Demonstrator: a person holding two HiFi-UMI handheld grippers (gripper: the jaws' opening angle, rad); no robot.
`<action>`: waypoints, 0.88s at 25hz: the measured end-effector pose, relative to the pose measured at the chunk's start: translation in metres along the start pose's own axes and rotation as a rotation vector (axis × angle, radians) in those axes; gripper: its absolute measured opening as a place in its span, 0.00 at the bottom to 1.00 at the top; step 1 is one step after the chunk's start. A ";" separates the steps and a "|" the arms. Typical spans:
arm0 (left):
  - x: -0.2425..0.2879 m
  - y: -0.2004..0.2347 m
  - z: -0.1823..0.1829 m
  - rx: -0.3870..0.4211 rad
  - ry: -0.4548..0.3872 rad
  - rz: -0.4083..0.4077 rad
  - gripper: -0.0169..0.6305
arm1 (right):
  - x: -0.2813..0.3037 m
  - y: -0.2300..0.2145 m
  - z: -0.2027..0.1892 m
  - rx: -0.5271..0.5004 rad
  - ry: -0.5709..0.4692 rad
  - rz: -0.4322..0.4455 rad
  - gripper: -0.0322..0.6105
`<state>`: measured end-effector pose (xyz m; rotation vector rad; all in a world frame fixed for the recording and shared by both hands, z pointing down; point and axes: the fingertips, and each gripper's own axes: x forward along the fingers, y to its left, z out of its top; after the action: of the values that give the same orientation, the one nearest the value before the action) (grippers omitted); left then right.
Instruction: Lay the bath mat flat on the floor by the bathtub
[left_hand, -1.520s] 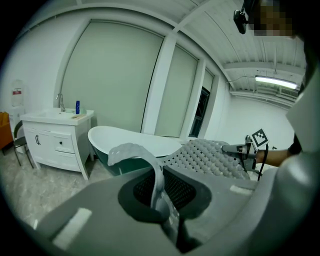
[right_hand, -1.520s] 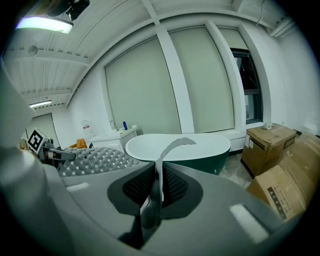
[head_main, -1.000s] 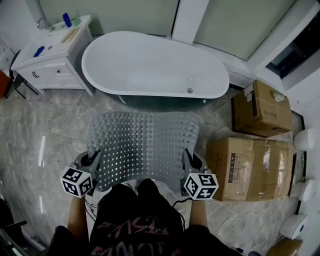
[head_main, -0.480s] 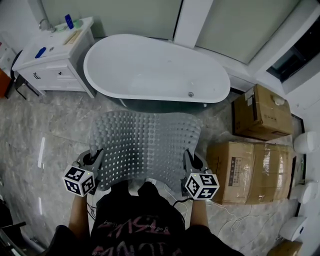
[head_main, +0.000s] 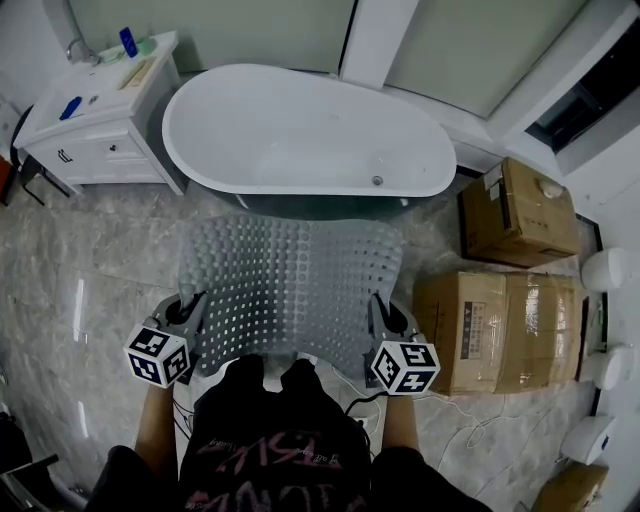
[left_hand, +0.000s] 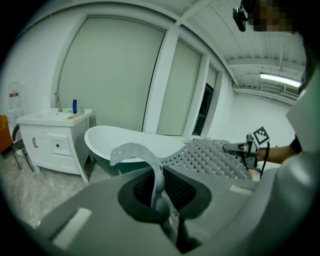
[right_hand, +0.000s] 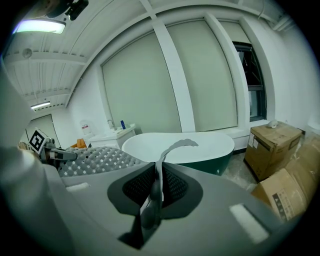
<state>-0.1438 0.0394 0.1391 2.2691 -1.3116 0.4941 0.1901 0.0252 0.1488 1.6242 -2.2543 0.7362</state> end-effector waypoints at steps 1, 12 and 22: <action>0.000 0.001 0.000 0.001 0.002 -0.002 0.06 | 0.000 0.000 0.000 -0.002 0.001 -0.004 0.13; 0.013 0.015 -0.008 0.000 0.026 0.022 0.06 | 0.016 0.001 -0.009 -0.019 0.026 0.011 0.13; 0.042 0.033 -0.018 0.010 0.055 0.018 0.06 | 0.045 0.001 -0.018 -0.033 0.046 0.004 0.13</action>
<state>-0.1543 0.0057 0.1828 2.2374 -1.3057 0.5664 0.1730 -0.0013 0.1856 1.5715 -2.2269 0.7258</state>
